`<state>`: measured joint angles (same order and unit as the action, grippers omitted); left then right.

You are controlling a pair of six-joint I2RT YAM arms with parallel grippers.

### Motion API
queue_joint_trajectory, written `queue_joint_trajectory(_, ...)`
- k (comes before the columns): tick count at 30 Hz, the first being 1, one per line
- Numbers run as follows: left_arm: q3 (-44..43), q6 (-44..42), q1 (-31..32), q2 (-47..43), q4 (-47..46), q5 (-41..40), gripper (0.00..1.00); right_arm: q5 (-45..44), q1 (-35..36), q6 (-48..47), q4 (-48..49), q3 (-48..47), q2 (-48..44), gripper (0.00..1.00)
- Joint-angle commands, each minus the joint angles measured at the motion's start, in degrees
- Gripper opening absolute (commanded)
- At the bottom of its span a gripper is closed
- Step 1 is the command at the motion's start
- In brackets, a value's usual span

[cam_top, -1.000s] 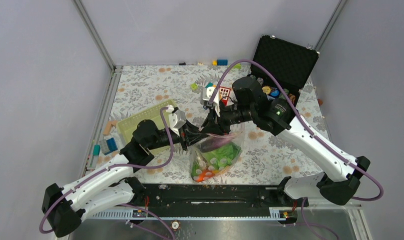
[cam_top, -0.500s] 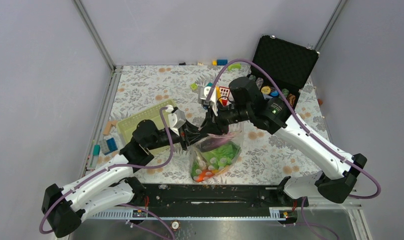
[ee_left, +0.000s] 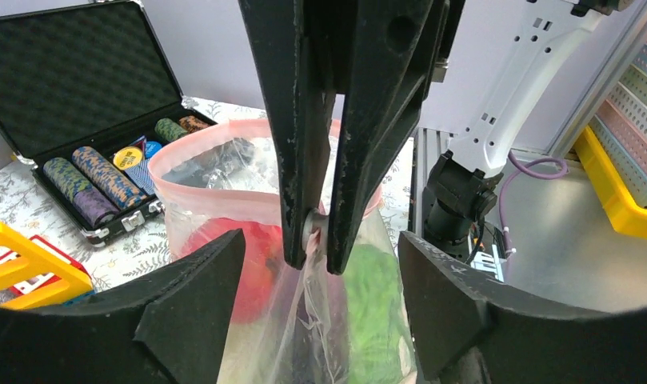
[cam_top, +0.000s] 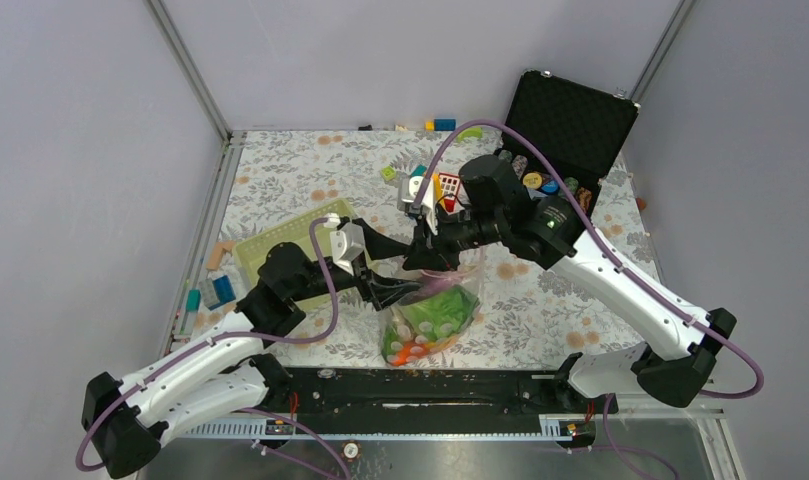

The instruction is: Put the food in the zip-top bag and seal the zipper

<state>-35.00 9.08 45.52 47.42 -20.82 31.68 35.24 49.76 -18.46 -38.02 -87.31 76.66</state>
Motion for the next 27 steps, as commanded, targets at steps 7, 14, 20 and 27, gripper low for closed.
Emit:
queue_joint_trajectory(7, -5.3, -1.6, 0.3, 3.3, -2.6, 5.2, 0.65, 6.0, 0.3, -3.0, -2.9, -6.2, -0.8, 0.00)
queue_joint_trajectory(14, -5.8, -1.6, 0.3, 3.8, -4.1, 6.0, 0.42, 8.3, 0.4, -3.6, -4.9, -7.4, -0.9, 0.00)
queue_joint_trajectory(20, -5.0, 0.3, 0.3, 3.5, -8.8, 9.4, 0.00, 4.5, 0.5, -4.4, -7.1, -7.4, 0.1, 0.00)
queue_joint_trajectory(27, -2.3, 3.2, 0.4, 1.5, -9.2, 4.7, 0.00, -5.0, 0.5, -4.6, -7.6, -5.5, -0.4, 0.02)
